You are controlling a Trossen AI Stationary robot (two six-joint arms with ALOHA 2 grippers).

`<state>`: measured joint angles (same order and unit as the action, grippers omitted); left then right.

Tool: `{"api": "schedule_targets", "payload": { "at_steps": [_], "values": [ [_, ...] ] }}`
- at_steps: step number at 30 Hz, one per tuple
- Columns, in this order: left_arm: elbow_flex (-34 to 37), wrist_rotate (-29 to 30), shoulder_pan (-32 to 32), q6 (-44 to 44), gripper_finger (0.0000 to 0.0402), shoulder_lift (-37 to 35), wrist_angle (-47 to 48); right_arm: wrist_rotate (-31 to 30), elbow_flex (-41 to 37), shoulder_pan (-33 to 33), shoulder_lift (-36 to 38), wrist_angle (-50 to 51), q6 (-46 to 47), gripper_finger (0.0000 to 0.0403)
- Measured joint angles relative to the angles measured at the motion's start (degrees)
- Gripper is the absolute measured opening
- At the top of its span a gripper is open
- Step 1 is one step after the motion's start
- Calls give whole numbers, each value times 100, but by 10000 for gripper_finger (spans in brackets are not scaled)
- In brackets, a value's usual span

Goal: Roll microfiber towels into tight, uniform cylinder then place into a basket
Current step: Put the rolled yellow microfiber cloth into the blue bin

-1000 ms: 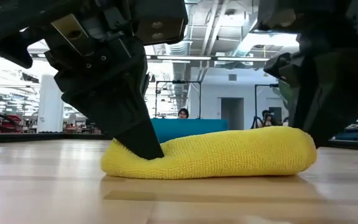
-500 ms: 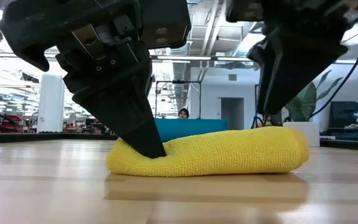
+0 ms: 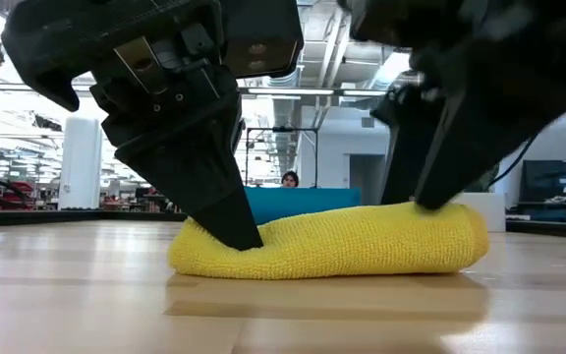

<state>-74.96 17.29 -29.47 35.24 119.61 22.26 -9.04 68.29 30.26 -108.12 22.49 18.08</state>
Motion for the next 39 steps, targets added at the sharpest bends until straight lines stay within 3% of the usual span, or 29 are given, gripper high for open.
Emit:
{"api": "schedule_targets", "payload": {
  "at_steps": [7, 18, 26, 30, 39],
  "values": [
    [0, -24, 2, -236, 18, -2, 0, 104, -632, -106, 0, -946, 83, 232],
    [0, -137, 13, -293, 18, -4, 2, 437, -1190, -200, 24, -1711, 637, 182],
    [2, -81, 15, -597, 18, -48, 22, 1262, -1124, -291, -423, -2275, 933, 84],
    [25, -100, 26, -827, 18, -212, 105, 1328, -1121, -276, -476, -2435, 1062, 26],
    [47, -87, 44, -1499, 18, -545, 302, 814, -1204, -267, 94, -2031, 716, 26]
  ]
}}
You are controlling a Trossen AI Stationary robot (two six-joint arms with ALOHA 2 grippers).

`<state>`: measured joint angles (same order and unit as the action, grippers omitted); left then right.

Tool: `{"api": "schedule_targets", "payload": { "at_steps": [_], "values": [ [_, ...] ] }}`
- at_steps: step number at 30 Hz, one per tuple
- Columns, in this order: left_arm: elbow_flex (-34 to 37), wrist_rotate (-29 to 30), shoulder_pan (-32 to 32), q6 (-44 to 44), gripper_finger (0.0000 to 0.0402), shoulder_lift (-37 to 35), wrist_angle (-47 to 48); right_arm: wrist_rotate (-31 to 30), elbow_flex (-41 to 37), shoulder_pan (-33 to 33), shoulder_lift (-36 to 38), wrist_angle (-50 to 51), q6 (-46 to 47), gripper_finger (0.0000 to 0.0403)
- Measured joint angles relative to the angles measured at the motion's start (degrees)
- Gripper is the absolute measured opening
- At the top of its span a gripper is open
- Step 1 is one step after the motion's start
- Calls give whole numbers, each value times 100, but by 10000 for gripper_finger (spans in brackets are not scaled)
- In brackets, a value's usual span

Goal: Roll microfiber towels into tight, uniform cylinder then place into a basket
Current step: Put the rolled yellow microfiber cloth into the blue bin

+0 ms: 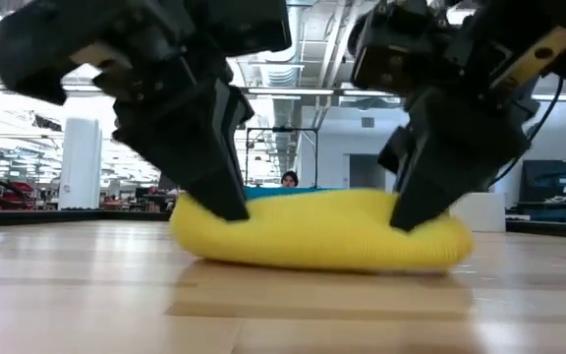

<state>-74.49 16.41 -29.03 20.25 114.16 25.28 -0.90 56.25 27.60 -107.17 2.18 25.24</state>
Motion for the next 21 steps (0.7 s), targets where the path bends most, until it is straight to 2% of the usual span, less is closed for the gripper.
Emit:
{"api": "schedule_targets", "payload": {
  "at_steps": [5, 10, 21],
  "values": [
    [1, 59, 33, -147, 10, -268, 178, -168, 4, -118, 252, 165, -298, 26],
    [1, 460, 199, -376, 6, -653, 752, -195, 11, -501, 505, 337, -772, 26],
    [-8, 542, 1047, -1353, 7, -1253, 1560, -193, 15, -1540, 1174, 679, -1859, 26]
  ]
}}
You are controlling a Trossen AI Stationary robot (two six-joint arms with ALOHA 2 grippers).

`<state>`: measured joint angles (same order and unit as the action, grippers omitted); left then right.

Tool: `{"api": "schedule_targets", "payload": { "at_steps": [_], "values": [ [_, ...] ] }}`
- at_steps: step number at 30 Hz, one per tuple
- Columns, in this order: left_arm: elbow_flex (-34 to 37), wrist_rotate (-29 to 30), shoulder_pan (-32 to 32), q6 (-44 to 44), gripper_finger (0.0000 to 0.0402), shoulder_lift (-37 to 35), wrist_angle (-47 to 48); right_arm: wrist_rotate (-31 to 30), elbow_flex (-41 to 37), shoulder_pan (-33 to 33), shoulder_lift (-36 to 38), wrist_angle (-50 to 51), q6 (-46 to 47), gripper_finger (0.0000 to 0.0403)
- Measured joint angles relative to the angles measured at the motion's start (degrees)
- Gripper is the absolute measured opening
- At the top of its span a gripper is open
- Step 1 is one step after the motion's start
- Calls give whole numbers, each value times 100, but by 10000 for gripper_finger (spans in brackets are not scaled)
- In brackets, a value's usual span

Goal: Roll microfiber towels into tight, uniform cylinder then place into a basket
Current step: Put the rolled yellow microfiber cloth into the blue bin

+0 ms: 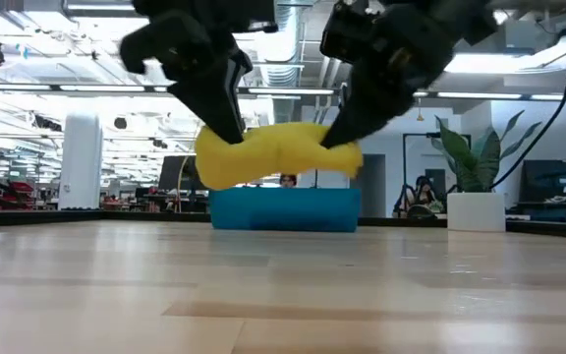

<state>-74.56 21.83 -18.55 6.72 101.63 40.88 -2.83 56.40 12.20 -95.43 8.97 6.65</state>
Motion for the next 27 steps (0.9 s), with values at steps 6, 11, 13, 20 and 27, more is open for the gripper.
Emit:
{"api": "schedule_targets", "payload": {
  "at_steps": [6, 11, 13, 20, 27],
  "values": [
    [-4, 111, 406, -615, 7, -267, 121, 41, 7, -609, 218, 173, -685, 26],
    [-4, 154, 890, -1116, 8, -452, 123, 309, 9, -1137, 251, 154, -1241, 26],
    [-5, 153, 1135, -1308, 7, -478, 147, 341, 11, -1337, 251, 139, -1424, 26],
    [-15, 93, 2030, -1994, 9, -501, 124, 447, 117, -2042, 248, 127, -2191, 26],
    [-16, -376, 2970, -2884, 10, -501, -415, 465, 447, -2858, 246, 205, -3092, 27]
  ]
}}
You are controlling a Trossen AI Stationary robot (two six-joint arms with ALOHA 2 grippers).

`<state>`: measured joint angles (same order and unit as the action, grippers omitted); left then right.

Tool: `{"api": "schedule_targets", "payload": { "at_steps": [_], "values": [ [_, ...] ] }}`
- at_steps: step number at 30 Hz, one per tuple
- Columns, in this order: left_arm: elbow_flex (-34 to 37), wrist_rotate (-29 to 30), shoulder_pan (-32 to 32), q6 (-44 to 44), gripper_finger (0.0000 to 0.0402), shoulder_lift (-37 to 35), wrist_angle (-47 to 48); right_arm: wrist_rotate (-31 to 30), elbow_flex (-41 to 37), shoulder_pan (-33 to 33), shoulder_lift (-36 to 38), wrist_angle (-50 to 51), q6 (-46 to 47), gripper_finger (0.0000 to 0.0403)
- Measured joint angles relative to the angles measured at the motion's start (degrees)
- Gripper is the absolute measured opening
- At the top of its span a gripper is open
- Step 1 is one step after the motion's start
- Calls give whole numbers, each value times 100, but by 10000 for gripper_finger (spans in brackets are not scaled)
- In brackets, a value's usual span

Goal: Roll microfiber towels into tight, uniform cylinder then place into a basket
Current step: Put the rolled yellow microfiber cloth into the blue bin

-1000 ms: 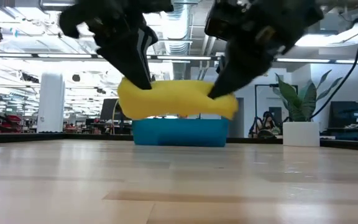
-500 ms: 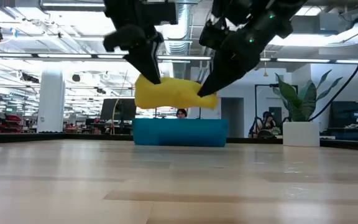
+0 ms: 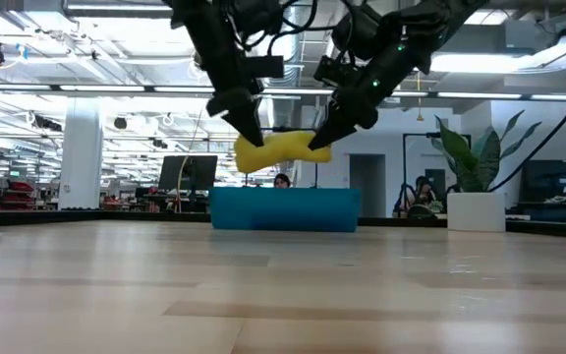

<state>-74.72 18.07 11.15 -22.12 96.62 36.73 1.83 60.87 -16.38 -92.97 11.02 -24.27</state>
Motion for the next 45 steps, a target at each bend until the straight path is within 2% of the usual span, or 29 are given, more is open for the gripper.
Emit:
{"api": "schedule_targets", "payload": {
  "at_steps": [3, 9, 13, 19, 25, 30, 37, 45],
  "values": [
    [-4, -96, 383, -317, 11, 0, -308, 24, 68, -363, -11, 36, -303, 27],
    [-4, -802, 1128, -721, 7, 0, -931, 548, 187, -1001, -162, -5, -845, 26],
    [0, -913, 1451, -1122, 7, 117, -1373, 611, 337, -1256, -344, 98, -1185, 28],
    [5, -1008, 1832, -1744, 7, 526, -1842, 651, 1008, -1602, -1101, 216, -1625, 26],
    [-14, -1526, 2277, -1793, 7, 1026, -2077, 750, 1712, -1848, -1831, 1096, -1687, 30],
    [-6, -1794, 2414, -1734, 7, 1293, -2023, 781, 2029, -1859, -2268, 1368, -1690, 27],
    [-8, -1910, 2369, -1627, 10, 1396, -1988, 735, 2104, -1858, -2354, 1581, -1690, 28],
    [-6, -1773, 2375, -1516, 55, 1410, -1935, 649, 2077, -1850, -2355, 1778, -1675, 32]
  ]
}}
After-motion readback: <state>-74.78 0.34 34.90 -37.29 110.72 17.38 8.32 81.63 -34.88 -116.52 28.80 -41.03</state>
